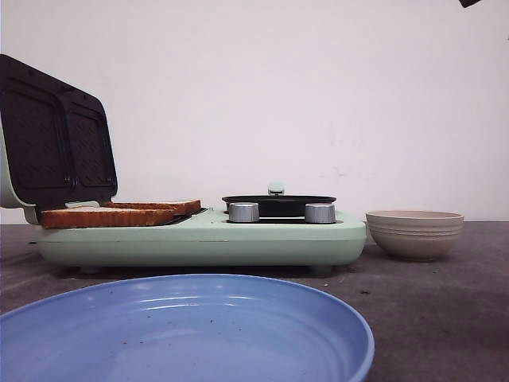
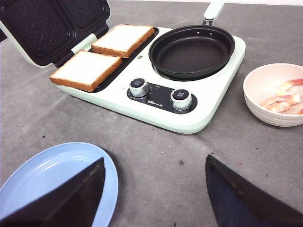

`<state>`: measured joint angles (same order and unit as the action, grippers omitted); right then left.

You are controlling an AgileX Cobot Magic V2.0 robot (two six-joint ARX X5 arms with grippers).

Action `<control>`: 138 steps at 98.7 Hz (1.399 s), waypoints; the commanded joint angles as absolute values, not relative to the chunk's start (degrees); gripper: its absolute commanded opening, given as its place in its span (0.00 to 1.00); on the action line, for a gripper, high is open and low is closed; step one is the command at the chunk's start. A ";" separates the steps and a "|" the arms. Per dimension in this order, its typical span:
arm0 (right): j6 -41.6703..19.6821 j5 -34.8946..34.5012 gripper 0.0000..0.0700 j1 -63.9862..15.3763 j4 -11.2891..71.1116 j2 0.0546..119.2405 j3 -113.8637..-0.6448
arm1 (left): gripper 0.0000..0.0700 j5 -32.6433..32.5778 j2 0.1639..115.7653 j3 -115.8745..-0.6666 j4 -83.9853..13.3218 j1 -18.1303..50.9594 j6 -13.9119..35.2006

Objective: Make breakfast with bread and shrimp
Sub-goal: 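Grasp the grey lid handle with the left gripper and pull it down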

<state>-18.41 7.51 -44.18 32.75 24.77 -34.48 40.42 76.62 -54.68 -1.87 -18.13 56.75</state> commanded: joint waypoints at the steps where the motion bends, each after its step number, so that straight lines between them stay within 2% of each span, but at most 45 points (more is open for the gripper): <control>1: -19.18 7.53 0.59 -44.64 32.23 24.95 -34.81 | 0.35 40.38 77.60 -55.33 -0.47 -18.04 57.60; 42: -19.33 7.55 0.59 -44.64 32.25 24.95 -34.81 | 0.30 38.72 77.62 -55.33 -0.36 -17.91 57.93; 53: -19.33 7.55 0.59 -44.64 32.25 24.95 -34.81 | 0.12 38.72 77.62 -55.33 -0.36 -17.91 57.91; 54: -19.33 7.55 0.59 -44.64 32.25 24.95 -34.81 | 0.07 38.72 77.62 -55.33 -0.34 -17.91 57.89; 59: -19.33 7.55 0.59 -44.64 32.25 24.95 -34.81 | 0.01 38.70 77.62 -55.33 -0.34 -17.91 57.87; 83: -19.33 7.55 0.59 -44.64 32.25 24.95 -34.81 | 0.02 38.70 77.62 -55.33 -0.36 -17.82 57.56; 101: -19.33 7.55 0.59 -44.64 32.25 24.95 -34.81 | 0.02 38.09 77.62 -55.33 -0.32 -15.73 55.55; 138: -19.33 7.53 0.59 -44.64 32.25 24.95 -34.81 | 0.02 29.82 77.71 -55.33 -0.43 -2.57 48.62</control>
<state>-18.50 7.51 -44.18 32.75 24.77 -34.48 32.67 75.70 -55.31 0.75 -4.32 54.72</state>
